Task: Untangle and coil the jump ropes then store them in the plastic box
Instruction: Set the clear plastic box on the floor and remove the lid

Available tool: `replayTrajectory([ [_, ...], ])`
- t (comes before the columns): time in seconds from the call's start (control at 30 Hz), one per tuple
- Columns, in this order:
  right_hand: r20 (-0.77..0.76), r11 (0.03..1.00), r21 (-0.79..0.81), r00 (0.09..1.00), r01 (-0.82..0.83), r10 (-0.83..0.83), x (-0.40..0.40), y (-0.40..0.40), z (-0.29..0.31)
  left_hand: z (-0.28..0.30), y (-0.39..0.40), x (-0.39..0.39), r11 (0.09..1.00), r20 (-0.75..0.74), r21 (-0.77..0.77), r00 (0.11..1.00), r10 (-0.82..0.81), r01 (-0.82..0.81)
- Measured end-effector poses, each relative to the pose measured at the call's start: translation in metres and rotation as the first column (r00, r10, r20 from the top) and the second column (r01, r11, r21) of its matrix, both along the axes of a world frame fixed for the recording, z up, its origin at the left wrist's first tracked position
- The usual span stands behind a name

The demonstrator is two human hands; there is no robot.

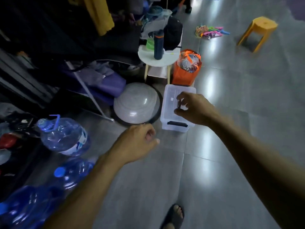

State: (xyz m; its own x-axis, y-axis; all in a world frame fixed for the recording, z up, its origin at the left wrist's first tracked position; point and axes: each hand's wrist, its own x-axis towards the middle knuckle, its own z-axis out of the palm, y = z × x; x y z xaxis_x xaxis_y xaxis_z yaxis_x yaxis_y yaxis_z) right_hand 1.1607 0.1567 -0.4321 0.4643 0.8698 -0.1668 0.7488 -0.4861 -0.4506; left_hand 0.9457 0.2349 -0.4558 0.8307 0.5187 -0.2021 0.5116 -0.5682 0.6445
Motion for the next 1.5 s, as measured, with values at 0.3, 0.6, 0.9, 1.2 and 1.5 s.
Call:
replayTrajectory([
  [0.3, -0.06, 0.995, -0.082, 0.997, 0.053, -0.058, 0.192, 0.054, -0.121, -0.129, 0.048, 0.19, 0.988, -0.008, -0.112, 0.994, 0.106, -0.106],
  [0.6, -0.111, 0.947, -0.214, 0.957, 0.239, -0.267, 0.361, 0.125, -0.339, -0.348, 0.136, 0.365, 0.927, -0.148, -0.233, 0.953, 0.265, -0.294],
  [0.9, -0.131, 0.864, -0.327, 0.887, 0.384, -0.444, 0.46, 0.157, -0.533, -0.53, 0.193, 0.43, 0.847, -0.319, -0.029, 0.808, 0.496, -0.531],
  [1.2, -0.33, 0.779, -0.349, 0.71, 0.52, -0.622, 0.48, 0.17, -0.595, -0.582, 0.207, 0.443, 0.686, -0.455, -0.144, 0.663, 0.594, -0.713],
  [1.5, -0.419, 0.792, -0.24, 0.677, 0.561, -0.606, 0.508, 0.148, -0.548, -0.531, 0.184, 0.47, 0.696, -0.39, -0.119, 0.678, 0.624, -0.709],
])
